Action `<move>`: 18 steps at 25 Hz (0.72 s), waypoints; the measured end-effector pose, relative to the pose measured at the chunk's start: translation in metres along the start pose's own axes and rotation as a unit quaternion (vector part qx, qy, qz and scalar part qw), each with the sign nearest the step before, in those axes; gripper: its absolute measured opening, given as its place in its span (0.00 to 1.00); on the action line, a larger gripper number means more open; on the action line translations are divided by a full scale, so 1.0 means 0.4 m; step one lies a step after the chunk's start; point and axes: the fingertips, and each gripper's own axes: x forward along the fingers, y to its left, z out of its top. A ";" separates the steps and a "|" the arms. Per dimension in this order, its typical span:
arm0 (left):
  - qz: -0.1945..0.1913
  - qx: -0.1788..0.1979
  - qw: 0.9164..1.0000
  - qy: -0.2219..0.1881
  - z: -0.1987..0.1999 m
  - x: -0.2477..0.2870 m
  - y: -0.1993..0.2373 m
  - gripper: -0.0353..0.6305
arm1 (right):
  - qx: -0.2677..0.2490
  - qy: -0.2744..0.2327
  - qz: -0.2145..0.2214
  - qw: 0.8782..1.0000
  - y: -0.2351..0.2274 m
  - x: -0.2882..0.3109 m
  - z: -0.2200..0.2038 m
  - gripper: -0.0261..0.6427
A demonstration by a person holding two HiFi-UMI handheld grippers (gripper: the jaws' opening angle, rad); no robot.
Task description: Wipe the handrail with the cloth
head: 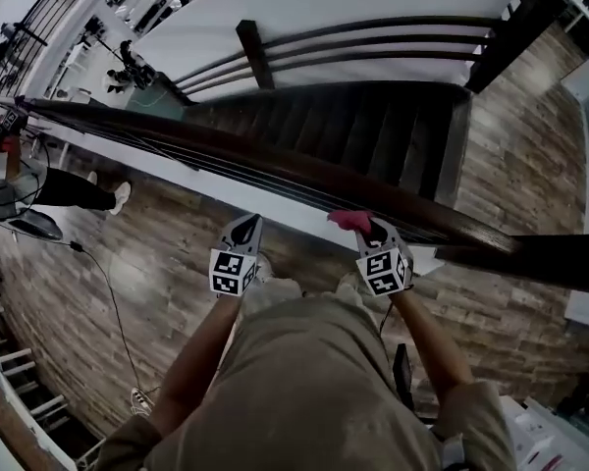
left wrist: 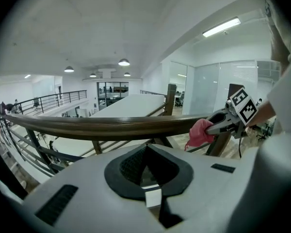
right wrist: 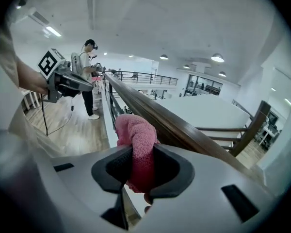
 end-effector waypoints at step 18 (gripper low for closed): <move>0.103 -0.057 0.993 0.003 -0.179 -0.323 0.997 0.08 | -0.141 -0.037 0.162 0.976 0.727 0.673 0.747 0.19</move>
